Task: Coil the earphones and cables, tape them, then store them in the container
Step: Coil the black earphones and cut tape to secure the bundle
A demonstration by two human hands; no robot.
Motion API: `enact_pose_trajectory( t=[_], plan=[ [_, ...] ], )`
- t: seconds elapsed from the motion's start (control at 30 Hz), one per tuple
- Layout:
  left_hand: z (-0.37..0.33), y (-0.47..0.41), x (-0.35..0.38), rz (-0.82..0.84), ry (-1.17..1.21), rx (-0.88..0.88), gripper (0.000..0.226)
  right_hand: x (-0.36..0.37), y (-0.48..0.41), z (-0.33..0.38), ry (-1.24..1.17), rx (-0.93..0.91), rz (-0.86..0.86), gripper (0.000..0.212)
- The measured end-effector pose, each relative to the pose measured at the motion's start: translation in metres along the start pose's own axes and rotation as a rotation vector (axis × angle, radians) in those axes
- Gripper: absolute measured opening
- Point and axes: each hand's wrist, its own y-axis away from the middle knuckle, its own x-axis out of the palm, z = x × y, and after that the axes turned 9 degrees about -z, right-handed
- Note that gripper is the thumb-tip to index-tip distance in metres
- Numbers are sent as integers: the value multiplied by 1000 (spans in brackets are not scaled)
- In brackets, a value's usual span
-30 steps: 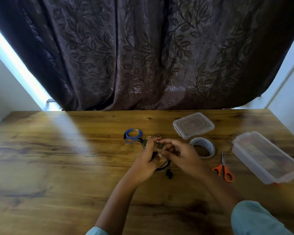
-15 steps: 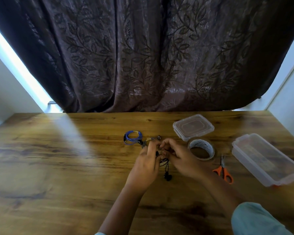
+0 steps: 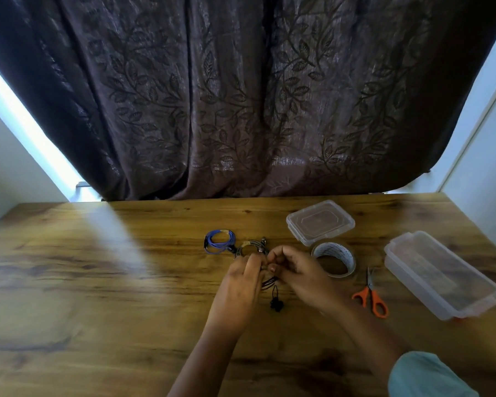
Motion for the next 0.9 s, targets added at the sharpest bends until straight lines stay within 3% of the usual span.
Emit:
enact_pose_trajectory(
  t=[0.23,0.57,0.77,0.9],
  plan=[
    [2,-2,4,-39,-27,32,15,-2,1,1,192,-97,-15,25],
    [8,-6,10,-16,-7,50,25,3,0,-8,445,-340,-178,12],
    [11,-4,15,-13,-42,120,12,9,2,-18,616,-403,-238,12],
    [17,2,16,35,-19,57,17,14,5,-21,766,-505,-270,10]
  ],
)
